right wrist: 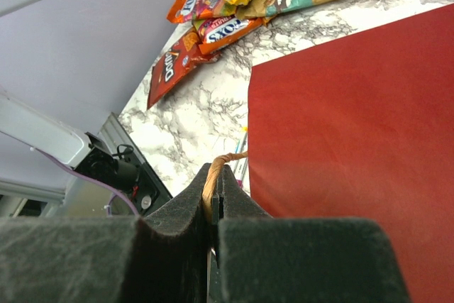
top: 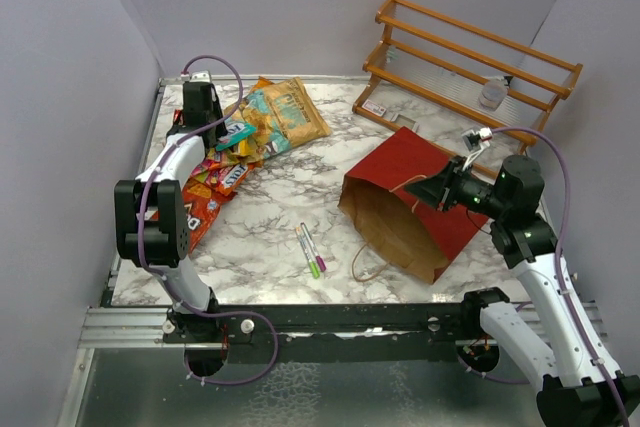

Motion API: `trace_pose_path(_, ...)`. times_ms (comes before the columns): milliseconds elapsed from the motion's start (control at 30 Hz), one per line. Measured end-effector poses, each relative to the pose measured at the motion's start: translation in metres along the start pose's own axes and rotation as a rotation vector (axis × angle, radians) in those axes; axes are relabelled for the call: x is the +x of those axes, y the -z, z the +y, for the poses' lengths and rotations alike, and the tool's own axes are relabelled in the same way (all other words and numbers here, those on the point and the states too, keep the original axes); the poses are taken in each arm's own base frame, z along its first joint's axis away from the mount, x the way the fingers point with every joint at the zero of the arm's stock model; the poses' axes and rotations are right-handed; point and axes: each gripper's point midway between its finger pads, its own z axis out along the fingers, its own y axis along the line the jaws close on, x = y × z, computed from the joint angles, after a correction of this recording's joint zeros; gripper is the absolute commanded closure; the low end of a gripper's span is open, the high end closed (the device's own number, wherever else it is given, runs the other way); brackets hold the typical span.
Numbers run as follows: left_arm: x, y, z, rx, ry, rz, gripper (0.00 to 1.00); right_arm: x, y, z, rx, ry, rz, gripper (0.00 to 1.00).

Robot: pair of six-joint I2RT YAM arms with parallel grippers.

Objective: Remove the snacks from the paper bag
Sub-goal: Place the snack at the center of the board, then adjust the paper bag at the center of the board.

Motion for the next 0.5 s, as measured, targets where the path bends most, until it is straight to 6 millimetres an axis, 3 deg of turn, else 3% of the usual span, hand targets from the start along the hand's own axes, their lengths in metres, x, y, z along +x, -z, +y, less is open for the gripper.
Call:
trace_pose_path(233,-0.018,0.018,-0.002,0.014,0.019,-0.046,0.24,-0.027,0.001,0.014,-0.011,0.046,-0.024,0.99)
trace_pose_path(500,-0.062,0.058,-0.012,0.093,0.05,-0.19,0.19,-0.104,0.0,0.049,-0.045,0.177,-0.106,0.99)
